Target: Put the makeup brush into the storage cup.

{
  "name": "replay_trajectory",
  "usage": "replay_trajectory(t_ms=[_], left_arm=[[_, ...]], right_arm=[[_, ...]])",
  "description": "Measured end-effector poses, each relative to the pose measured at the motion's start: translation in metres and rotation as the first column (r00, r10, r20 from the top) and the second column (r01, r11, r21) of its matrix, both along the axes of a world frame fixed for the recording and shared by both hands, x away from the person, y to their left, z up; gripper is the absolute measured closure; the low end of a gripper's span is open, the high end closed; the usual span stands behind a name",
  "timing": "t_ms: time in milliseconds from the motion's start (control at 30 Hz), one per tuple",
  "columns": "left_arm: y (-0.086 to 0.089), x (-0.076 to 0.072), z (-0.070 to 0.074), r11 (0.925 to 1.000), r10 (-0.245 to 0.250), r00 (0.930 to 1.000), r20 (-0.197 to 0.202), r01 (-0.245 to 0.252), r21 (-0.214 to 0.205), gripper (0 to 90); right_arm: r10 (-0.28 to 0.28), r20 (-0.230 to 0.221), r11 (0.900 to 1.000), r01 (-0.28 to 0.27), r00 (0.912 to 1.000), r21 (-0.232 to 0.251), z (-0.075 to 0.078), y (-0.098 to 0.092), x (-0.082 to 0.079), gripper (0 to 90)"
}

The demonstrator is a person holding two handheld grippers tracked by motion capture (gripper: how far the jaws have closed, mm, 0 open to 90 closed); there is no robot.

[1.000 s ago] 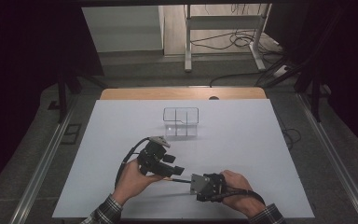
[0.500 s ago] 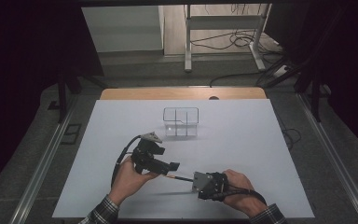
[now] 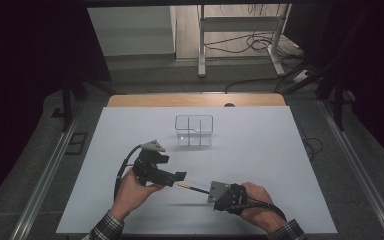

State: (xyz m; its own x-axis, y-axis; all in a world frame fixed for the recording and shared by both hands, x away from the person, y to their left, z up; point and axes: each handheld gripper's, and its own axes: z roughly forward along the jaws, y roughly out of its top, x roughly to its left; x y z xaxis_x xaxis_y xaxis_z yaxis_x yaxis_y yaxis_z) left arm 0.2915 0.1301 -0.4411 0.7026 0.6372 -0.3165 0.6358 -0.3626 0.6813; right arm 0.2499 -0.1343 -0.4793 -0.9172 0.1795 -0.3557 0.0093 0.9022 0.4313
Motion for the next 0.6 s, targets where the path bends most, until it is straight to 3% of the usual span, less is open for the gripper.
replay_trajectory(t_ms=[67, 400, 600], left_arm=[[0.003, -0.001, 0.0, 0.9997, -0.005, 1.0, 0.0, 0.005, -0.023, 8.8], [0.013, -0.005, 0.002, 0.9981, 0.019, 0.9997, 0.014, -0.018, -0.059, 9.5], [0.018, -0.007, 0.001, 0.9954, 0.033, 0.9991, 0.025, -0.031, -0.091, 9.6]], right_arm=[[-0.011, -0.007, 0.9999, 0.011, 0.9999, 0.008, 0.0, -0.002, 0.001, 84.9], [-0.06, -0.032, 0.9976, 0.061, 0.9977, 0.032, 0.003, -0.009, 0.004, 84.9], [-0.1, -0.06, 0.9919, 0.104, 0.9932, 0.073, 0.005, -0.015, 0.007, 84.9]])
